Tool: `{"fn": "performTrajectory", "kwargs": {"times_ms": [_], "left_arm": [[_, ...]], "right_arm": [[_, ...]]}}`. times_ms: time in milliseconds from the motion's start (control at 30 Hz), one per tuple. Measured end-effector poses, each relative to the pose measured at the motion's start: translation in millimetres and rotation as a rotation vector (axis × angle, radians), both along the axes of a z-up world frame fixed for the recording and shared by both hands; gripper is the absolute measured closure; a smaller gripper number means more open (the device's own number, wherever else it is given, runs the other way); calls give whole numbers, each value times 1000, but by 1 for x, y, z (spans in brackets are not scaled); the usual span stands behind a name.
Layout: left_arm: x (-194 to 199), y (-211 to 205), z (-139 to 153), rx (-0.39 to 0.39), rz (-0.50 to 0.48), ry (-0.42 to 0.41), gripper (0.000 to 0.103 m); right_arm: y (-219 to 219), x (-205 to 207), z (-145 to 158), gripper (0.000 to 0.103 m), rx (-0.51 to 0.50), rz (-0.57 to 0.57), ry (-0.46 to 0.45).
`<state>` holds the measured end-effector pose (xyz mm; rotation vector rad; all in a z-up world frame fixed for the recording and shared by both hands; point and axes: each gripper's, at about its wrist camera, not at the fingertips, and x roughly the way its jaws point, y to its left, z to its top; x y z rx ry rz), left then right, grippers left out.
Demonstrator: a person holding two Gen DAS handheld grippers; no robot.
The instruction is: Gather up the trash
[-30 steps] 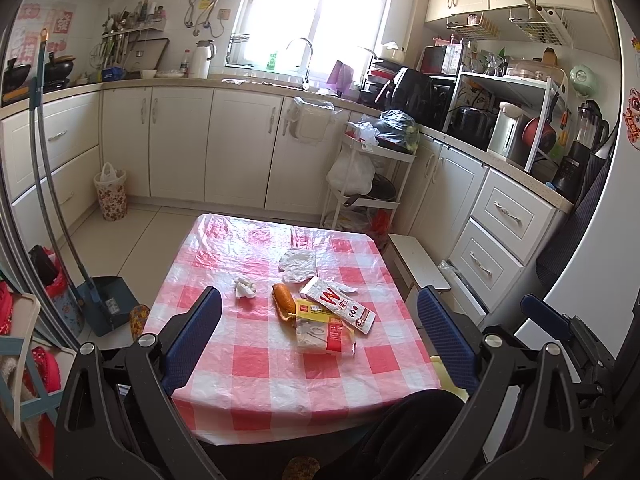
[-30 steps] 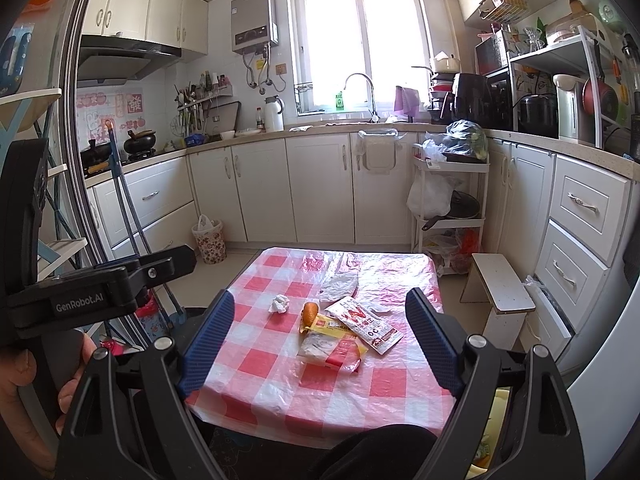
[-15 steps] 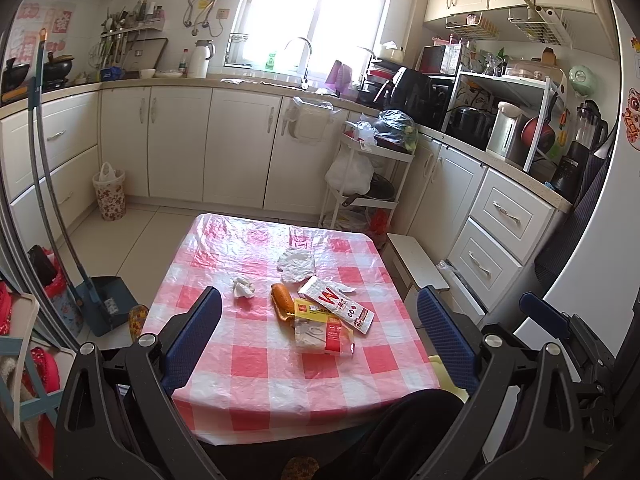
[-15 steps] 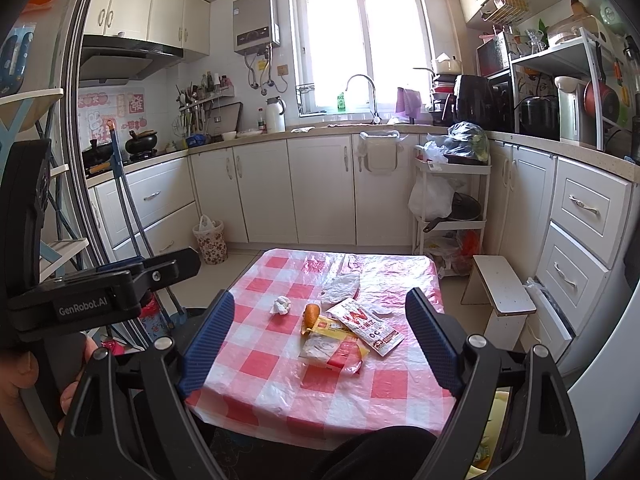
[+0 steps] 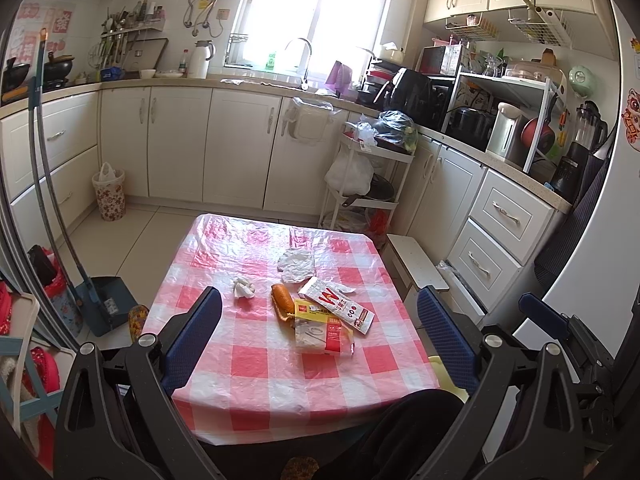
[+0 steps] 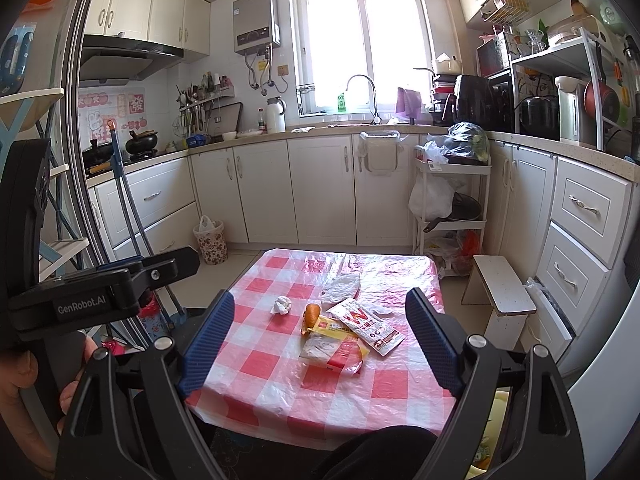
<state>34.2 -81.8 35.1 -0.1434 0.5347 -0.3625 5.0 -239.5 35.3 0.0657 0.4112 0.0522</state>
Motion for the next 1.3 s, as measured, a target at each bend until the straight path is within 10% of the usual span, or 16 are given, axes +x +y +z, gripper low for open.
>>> {"fn": "performTrajectory", "kwargs": {"times_ms": [700, 1300], "left_arm": [[4, 2, -4, 15, 13, 7, 8], [81, 49, -89, 71, 139, 207, 8]], "right_arm": [[3, 3, 0, 19, -7, 10, 1], [-18, 75, -62, 19, -3, 22, 182]]}}
